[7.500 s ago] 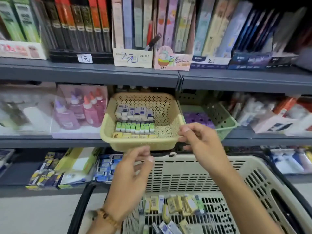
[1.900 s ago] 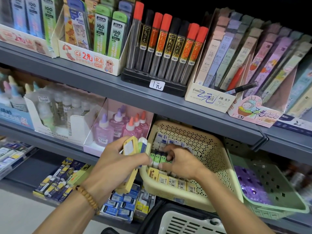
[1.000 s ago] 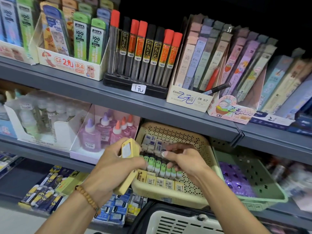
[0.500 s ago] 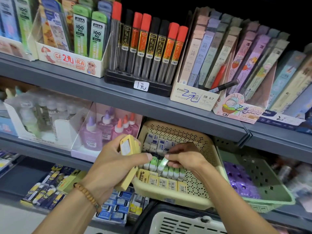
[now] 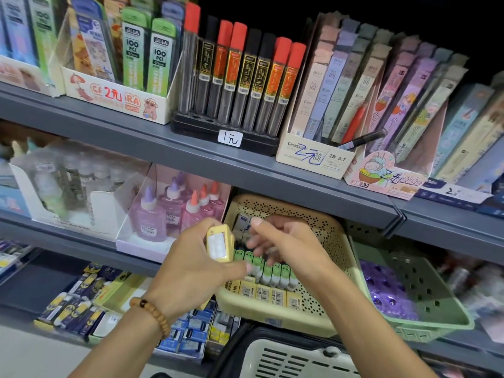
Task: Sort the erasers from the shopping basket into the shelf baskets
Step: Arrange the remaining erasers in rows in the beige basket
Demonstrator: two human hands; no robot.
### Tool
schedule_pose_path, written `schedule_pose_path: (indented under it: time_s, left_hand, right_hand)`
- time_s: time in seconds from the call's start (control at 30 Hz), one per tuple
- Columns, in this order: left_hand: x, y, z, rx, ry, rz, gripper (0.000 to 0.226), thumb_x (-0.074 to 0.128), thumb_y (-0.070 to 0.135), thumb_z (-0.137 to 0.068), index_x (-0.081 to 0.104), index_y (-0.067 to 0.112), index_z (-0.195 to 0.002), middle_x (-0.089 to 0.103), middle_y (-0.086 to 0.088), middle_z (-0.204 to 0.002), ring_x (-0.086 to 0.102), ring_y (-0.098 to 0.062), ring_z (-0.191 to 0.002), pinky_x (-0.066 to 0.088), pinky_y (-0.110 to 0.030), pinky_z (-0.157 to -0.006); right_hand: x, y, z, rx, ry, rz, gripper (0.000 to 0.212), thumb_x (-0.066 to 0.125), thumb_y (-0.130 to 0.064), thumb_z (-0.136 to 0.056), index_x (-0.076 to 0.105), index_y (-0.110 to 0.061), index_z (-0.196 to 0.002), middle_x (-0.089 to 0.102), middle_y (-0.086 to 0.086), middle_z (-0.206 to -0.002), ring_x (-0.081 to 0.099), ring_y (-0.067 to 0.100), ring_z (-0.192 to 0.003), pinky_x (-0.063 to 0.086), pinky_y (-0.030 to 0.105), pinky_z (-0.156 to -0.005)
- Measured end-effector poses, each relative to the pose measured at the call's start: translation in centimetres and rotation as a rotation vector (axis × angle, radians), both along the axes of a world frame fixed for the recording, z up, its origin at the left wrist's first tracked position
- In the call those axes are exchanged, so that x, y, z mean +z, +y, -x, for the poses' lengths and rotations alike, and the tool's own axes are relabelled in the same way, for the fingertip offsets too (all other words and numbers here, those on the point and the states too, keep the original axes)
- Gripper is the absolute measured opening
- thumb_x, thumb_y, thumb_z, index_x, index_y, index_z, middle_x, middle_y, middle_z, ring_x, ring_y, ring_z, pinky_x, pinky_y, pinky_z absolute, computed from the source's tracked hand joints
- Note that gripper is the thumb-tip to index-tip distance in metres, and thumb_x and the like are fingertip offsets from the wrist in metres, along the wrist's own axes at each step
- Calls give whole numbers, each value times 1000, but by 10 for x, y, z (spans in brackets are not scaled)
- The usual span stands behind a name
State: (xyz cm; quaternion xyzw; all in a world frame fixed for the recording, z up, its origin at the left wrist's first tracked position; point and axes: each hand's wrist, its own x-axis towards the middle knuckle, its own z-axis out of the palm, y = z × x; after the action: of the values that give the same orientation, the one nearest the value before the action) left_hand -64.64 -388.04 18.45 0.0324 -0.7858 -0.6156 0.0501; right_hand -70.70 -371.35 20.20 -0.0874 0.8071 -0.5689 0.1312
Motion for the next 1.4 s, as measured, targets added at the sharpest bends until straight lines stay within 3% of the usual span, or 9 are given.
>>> schedule_pose_path:
  time_s: [0.2, 0.3, 0.4, 0.57, 0.7, 0.87, 1.07, 1.27, 1.4]
  left_hand:
    - [2, 10, -5, -14, 78, 257, 49, 89, 38, -51, 55, 32, -86, 62, 7, -86, 59, -9, -73, 48, -27, -61]
    - [0, 11, -5, -68, 22, 142, 58, 92, 39, -51, 56, 33, -97, 64, 9, -100, 60, -5, -92, 50, -27, -75]
    - [-4, 9, -1, -28, -9, 52, 40, 86, 29, -68, 60, 32, -99, 61, 13, -110, 50, 6, -102, 39, -13, -75]
    - [-6, 9, 4, -12, -128, -322, 23, 69, 7, -86, 68, 26, -99, 65, -10, -77, 54, -21, -59, 46, -26, -42]
    - [-7, 12, 6, -27, -143, -549, 26, 67, 0, -84, 68, 18, -104, 67, -8, -75, 50, -24, -60, 42, -23, -37]
    - [-8, 16, 9, 9, -124, -654, 25, 66, -2, -84, 68, 16, -101, 66, -7, -74, 52, -19, -58, 41, -23, -36]
    - [-8, 20, 13, 119, -82, -790, 21, 64, 1, -86, 67, 16, -101, 62, -2, -62, 53, -16, -53, 42, -24, -37]
    - [-5, 22, 14, 197, -62, -872, 21, 61, 6, -90, 65, 22, -103, 58, -8, -74, 53, -16, -53, 48, -26, -45]
    - [-1, 26, 13, 178, -62, -949, 25, 55, 2, -92, 62, 21, -107, 52, -12, -87, 51, -20, -65, 46, -29, -49]
  right_hand:
    - [13, -14, -18, 151, -40, 2, 24, 82, -18, -77, 63, -14, -90, 67, 10, -74, 60, 13, -58, 45, 21, -48]
    - [12, -4, -18, 143, -93, 114, 13, 76, -13, -82, 67, -17, -91, 71, 8, -76, 61, 13, -59, 45, 21, -47]
    - [8, 18, -11, -9, -124, 185, 12, 71, -12, -86, 69, -14, -98, 73, 9, -84, 61, 16, -68, 45, 21, -48]
    - [-8, 65, -3, -156, -223, -42, 12, 70, -13, -88, 65, -11, -99, 72, 7, -80, 61, 14, -63, 46, 22, -47]
    - [-22, 81, -3, -42, -337, -284, 8, 66, -11, -91, 64, -6, -97, 69, 6, -76, 60, 11, -60, 47, 22, -48]
    - [-31, 65, 1, 89, -434, -280, 14, 66, -11, -92, 71, -10, -79, 74, 9, -79, 68, 13, -65, 55, 19, -58]
    - [-20, 83, 4, -32, -362, -213, 9, 60, -6, -95, 68, -3, -93, 72, 13, -75, 68, 14, -63, 55, 19, -53]
    - [-25, 82, 2, 66, -249, -552, 7, 64, -7, -93, 67, -13, -91, 69, 6, -81, 68, 14, -65, 60, 29, -70]
    - [-30, 73, -4, 52, -163, -651, 12, 68, -10, -90, 70, -18, -81, 71, 1, -84, 70, 12, -63, 60, 28, -66]
